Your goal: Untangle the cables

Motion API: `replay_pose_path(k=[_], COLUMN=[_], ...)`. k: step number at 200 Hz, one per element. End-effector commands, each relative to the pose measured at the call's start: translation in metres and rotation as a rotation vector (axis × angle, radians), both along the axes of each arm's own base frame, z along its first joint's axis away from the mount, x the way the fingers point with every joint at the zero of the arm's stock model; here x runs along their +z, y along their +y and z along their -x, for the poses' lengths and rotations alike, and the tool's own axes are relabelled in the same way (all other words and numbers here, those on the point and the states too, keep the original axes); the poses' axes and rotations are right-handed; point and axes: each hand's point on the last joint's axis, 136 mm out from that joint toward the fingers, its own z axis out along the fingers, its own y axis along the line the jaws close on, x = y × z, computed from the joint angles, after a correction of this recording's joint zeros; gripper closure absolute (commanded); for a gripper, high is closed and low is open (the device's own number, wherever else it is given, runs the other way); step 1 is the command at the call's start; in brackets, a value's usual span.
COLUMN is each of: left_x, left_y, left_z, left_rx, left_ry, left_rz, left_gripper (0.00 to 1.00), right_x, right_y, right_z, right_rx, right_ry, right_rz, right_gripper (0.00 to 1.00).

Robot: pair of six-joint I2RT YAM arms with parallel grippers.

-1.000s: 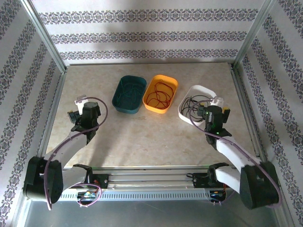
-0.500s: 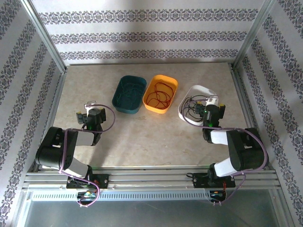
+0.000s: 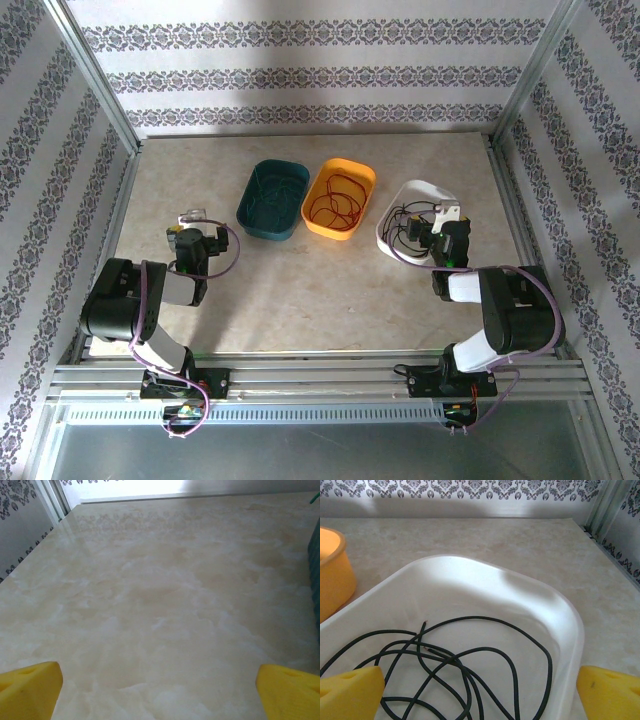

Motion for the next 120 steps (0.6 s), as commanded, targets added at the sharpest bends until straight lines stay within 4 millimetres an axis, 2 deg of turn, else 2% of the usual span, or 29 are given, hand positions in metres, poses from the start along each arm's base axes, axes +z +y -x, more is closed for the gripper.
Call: replay_pose_path(k=[1, 120], left_x=[0.0112, 0.0127], left_y=[-0.0031, -0.0029], left_z=[-0.0072, -0.0079], left_rx=[-0.021, -0.023], left_ry=[-0.038, -0.051], left_rz=[0.035, 0.024], left_gripper=[0.01, 0.01], right_x=[0.0084, 0.0081], right_y=[0.0026, 0.0028], right_z=[-0.0037, -0.0040], right_rx=[0.016, 0.018], right_ry=[-0.036, -0.034], right_rz=[-0.021, -0.024], right_gripper=[0.02, 0.02])
